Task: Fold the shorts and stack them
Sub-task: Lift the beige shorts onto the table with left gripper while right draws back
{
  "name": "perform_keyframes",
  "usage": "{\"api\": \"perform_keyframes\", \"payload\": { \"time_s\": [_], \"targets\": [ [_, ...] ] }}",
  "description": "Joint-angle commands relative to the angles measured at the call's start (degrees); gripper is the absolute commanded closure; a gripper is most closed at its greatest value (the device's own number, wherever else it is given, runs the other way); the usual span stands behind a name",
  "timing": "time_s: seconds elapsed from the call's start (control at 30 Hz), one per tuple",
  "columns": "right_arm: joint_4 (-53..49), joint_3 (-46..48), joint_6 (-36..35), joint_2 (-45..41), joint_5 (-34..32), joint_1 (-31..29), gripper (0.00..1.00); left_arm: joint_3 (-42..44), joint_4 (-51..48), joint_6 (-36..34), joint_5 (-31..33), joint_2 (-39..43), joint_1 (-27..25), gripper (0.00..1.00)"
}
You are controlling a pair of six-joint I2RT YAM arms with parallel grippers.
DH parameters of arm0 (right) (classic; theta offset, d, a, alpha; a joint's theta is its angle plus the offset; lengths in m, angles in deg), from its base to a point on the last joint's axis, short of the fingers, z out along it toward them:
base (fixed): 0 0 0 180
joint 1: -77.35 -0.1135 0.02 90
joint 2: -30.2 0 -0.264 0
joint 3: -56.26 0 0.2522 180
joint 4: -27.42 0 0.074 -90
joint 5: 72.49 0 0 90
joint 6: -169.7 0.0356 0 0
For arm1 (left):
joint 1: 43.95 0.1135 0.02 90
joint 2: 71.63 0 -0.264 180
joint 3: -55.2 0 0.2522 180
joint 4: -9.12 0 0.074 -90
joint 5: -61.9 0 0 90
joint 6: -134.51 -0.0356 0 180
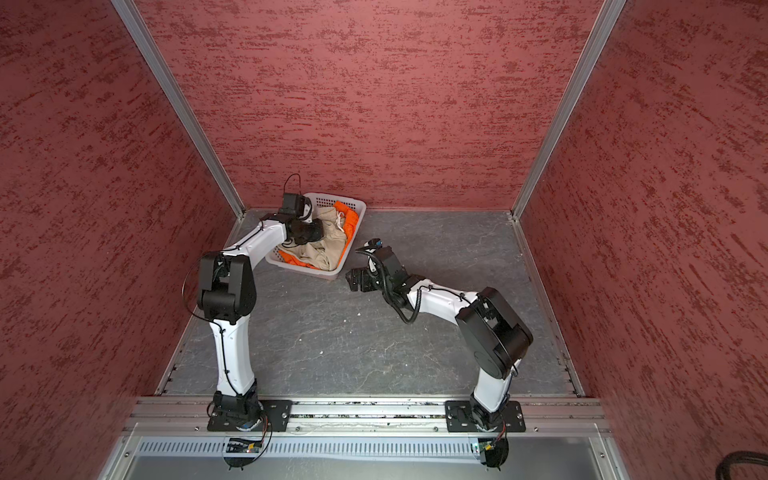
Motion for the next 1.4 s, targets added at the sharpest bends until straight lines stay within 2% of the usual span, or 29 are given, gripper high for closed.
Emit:
{"api": "perform_keyframes", "payload": {
  "time_s": [0.0,0.3,0.4,0.5,0.73,0.97,1.17,1.37],
  "targets": [
    [-0.4,2.0,0.6,-2.6,-2.8,0.7,0.01,6.7,1.7,3.7,3.0,3.6,3.6,0.94],
    [-0.1,3.6,1.5,-3.2,-2.7,1.0,0.01,21.2,4.2,4.5,5.4,12.2,13.9,0.95],
    [0.2,2.9,1.5,-3.0,-2.1,1.0,0.01,21.9,4.0,4.1,4.5,14.9,16.2,0.95],
    [-0.2,0.9,1.3,-3.1,-1.4,1.1,0.01,20.0,3.0,2.2,2.0,17.6,15.9,0.94],
    [-2.5,-3.2,-0.3,-8.0,-1.6,2.7,0.02,12.7,2.3,-1.6,-5.0,28.7,10.2,0.94],
    [-6.5,-4.8,-2.1,-16.0,0.4,8.7,0.02,3.1,2.6,-7.9,-9.9,37.9,4.3,0.94],
    [-9.2,-6.1,-2.8,-22.1,2.5,14.9,0.02,-5.0,0.7,-12.9,-12.4,41.4,-2.9,0.92],
    [-14.4,-6.1,-3.8,-26.2,1.3,20.3,0.02,-3.6,0.1,-14.5,-12.2,41.2,-9.7,0.90]
  ]
}}
